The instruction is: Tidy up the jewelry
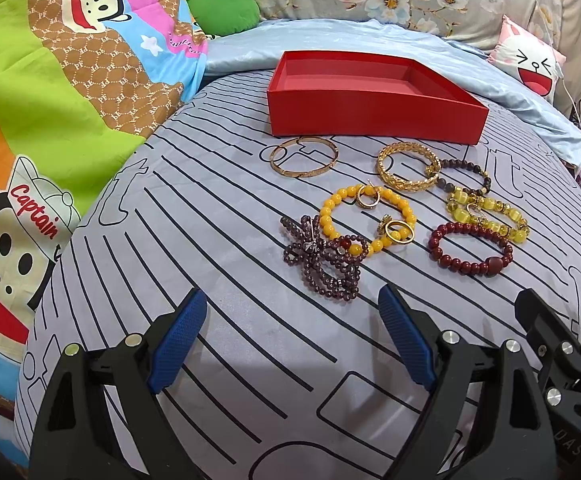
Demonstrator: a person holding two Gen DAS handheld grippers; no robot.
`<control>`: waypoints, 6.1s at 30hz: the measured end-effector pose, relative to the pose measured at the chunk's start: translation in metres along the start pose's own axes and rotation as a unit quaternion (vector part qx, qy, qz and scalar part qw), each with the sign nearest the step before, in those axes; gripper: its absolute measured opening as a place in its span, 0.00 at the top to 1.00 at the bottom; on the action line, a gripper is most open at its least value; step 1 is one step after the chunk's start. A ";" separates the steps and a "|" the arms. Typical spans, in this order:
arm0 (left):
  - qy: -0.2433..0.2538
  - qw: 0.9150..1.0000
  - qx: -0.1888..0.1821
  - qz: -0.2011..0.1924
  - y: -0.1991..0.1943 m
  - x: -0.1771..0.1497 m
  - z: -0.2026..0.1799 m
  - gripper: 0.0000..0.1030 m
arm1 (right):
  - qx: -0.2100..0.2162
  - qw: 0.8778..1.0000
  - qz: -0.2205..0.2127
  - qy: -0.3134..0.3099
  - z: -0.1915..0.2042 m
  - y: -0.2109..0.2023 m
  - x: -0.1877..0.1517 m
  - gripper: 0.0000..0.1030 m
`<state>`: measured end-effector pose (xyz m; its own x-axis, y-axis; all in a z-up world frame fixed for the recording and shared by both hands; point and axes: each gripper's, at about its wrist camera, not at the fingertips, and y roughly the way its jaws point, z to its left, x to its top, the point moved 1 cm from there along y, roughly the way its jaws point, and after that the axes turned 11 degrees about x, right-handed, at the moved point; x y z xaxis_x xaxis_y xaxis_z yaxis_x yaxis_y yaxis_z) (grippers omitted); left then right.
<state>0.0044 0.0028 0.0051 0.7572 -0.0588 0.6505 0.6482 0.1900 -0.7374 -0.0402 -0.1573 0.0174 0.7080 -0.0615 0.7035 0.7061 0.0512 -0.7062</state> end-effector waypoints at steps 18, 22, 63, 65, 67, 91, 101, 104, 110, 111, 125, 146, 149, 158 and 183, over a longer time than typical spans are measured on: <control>-0.001 1.000 0.000 -0.002 -0.001 0.000 0.002 0.19 | 0.001 1.000 0.000 0.001 0.000 0.000 0.000 0.06; -0.001 1.000 0.000 -0.002 -0.001 0.000 0.002 0.19 | 0.001 1.000 0.000 0.001 0.000 0.000 0.000 0.06; -0.001 1.000 0.000 -0.003 -0.002 -0.001 0.001 0.19 | 0.002 1.000 0.001 0.002 -0.001 0.000 -0.001 0.06; -0.001 1.000 -0.001 -0.003 -0.002 -0.002 0.002 0.19 | 0.002 1.000 0.001 0.002 -0.002 0.001 -0.001 0.06; -0.003 1.000 -0.004 -0.003 0.000 -0.003 0.001 0.19 | 0.003 1.000 0.002 0.003 -0.002 0.001 0.000 0.06; -0.039 0.998 -0.044 0.018 0.019 0.012 0.017 0.15 | 0.009 0.999 0.021 0.022 -0.017 0.012 0.012 0.06; -0.023 0.997 -0.063 0.026 0.024 0.011 0.007 0.31 | 0.015 0.999 0.027 0.019 -0.016 0.015 0.013 0.06; -0.024 0.997 -0.071 0.023 0.024 0.013 0.007 0.39 | 0.016 0.999 0.028 0.018 -0.016 0.016 0.014 0.06; -0.012 0.995 -0.102 0.018 0.022 0.015 0.001 0.72 | 0.021 0.999 0.028 0.016 -0.014 0.016 0.014 0.06; -0.011 0.994 -0.107 0.020 0.022 0.015 0.001 0.76 | 0.023 0.999 0.028 0.014 -0.013 0.016 0.014 0.06; -0.019 0.993 -0.114 -0.001 0.009 0.023 0.011 0.97 | 0.043 0.998 0.033 0.010 -0.008 0.017 0.021 0.15; -0.039 0.993 -0.107 -0.024 0.006 0.061 0.032 0.97 | 0.077 0.997 0.017 -0.028 0.019 0.047 0.078 0.22; -0.041 0.994 -0.103 -0.023 0.010 0.066 0.033 0.97 | 0.083 0.995 0.023 -0.040 0.028 0.062 0.089 0.22; -0.035 0.995 -0.094 -0.008 0.032 0.075 0.031 0.97 | 0.082 0.993 0.060 -0.057 0.045 0.102 0.096 0.30; -0.039 0.994 -0.106 -0.006 0.025 0.089 0.030 0.97 | 0.096 0.993 0.056 -0.025 0.026 0.078 0.101 0.47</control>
<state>0.0859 0.0313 0.0497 0.7460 0.0171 0.6657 0.6660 -0.0212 -0.7457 0.0866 -0.1337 0.0362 0.7778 0.0053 0.6285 0.6084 0.2452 -0.7549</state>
